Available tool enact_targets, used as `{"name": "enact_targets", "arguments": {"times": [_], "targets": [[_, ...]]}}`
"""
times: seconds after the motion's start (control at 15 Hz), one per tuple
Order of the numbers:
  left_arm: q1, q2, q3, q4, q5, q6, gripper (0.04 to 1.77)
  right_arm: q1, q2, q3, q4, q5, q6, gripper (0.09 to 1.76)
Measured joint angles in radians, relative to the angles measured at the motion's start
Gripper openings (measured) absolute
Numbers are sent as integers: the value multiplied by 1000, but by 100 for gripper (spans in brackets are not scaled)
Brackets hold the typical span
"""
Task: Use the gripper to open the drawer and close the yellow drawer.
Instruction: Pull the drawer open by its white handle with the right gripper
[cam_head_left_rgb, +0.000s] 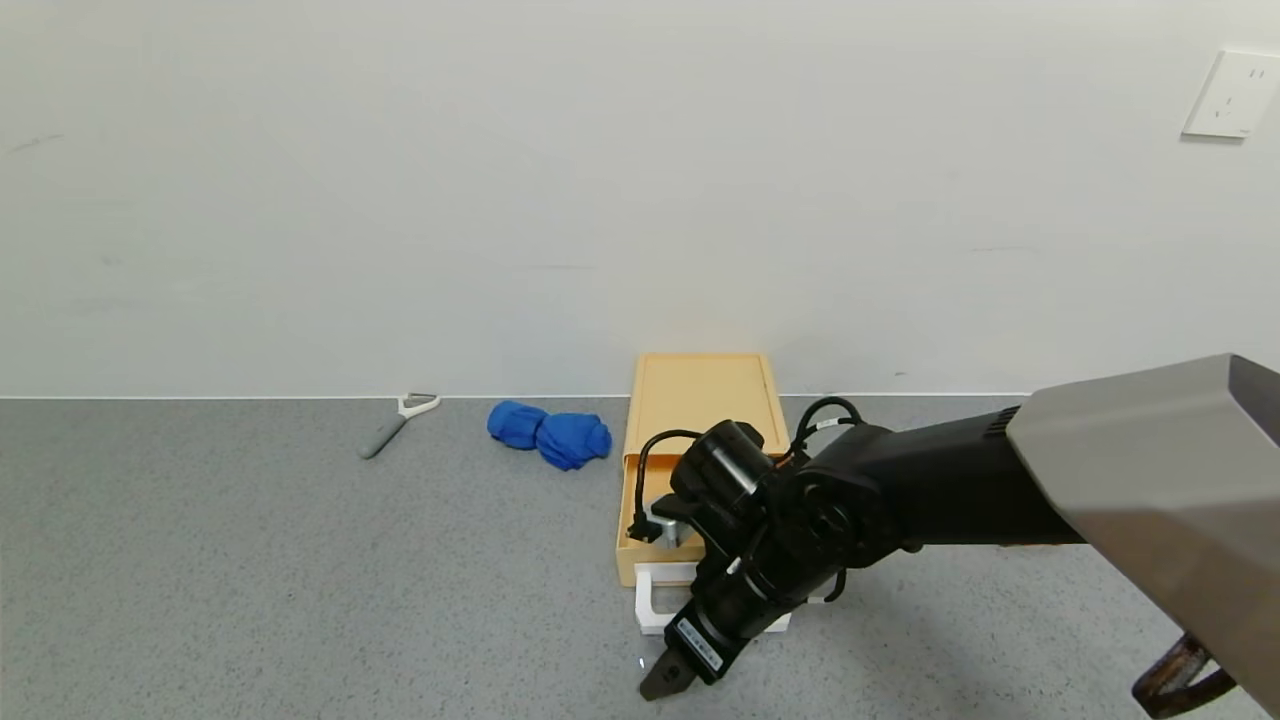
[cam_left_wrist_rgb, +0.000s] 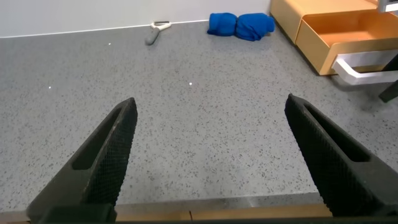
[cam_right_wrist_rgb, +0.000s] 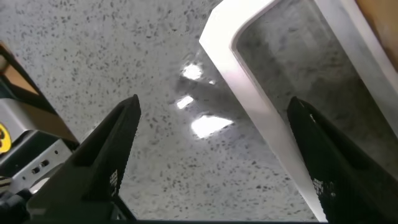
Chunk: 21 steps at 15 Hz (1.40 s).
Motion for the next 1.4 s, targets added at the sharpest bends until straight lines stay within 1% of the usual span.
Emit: {"name": "enact_targets", "arguments": {"times": [0.53, 1.07, 1.4], "targets": [[0, 0, 0, 0, 0, 0, 172, 34, -42, 78, -10, -2, 41, 171], [0, 0, 0, 0, 0, 0, 172, 51, -60, 88, -9, -1, 60, 171], [0, 0, 0, 0, 0, 0, 172, 51, -133, 89, 4, 2, 66, 171]]}}
